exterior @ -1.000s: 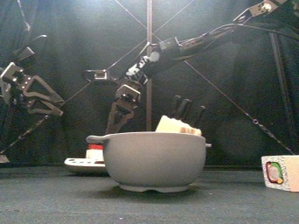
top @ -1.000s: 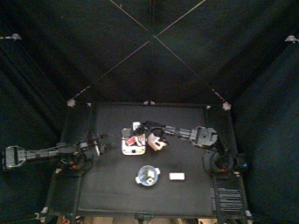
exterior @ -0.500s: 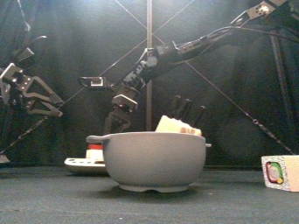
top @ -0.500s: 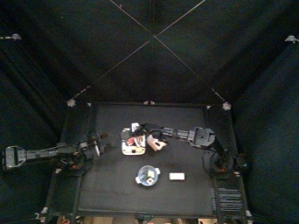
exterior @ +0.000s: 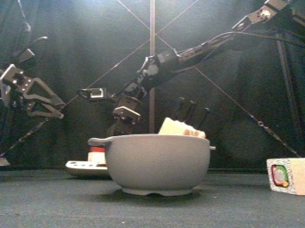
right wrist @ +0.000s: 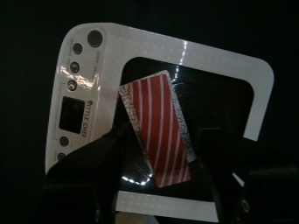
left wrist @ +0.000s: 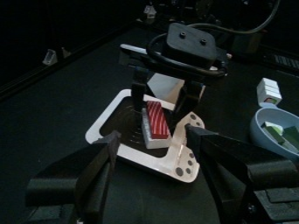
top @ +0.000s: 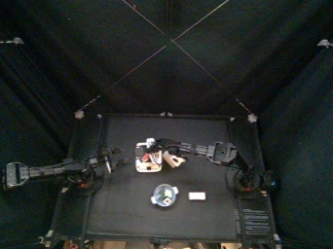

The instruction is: Grab salmon sushi

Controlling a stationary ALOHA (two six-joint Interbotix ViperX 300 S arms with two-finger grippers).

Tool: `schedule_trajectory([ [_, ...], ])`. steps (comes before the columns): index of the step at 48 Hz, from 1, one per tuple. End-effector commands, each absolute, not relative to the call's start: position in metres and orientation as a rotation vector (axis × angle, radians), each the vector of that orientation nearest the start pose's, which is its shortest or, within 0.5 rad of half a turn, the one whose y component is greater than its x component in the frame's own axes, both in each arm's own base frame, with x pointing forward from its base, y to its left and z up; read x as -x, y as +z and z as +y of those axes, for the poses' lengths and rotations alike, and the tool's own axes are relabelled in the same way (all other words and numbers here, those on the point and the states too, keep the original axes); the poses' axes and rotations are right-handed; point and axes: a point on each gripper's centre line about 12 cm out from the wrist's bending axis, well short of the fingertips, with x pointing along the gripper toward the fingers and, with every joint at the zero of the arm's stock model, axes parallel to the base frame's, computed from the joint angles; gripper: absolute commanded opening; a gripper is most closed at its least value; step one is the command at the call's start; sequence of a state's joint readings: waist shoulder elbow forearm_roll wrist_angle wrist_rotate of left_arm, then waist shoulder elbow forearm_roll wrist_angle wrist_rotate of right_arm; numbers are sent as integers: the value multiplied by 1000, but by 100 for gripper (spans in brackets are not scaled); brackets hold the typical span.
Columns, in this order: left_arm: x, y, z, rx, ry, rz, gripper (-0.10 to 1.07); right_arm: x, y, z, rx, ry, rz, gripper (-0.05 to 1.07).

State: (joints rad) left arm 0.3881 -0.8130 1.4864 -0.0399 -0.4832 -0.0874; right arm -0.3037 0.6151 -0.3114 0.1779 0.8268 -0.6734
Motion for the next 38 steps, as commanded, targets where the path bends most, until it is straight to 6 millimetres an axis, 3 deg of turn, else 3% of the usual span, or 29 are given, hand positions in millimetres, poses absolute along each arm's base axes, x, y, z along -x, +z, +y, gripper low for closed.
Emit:
schedule_trajectory([
  [1,-162,171,69,155,419,153,95,-541,166,-154,258,134,1046,72],
  [22,-162,171,69,155,419,153,95,-534,202,-151,160,67,1007,70],
  [38,-162,171,69,154,418,151,95,-526,214,-149,70,32,981,70],
])
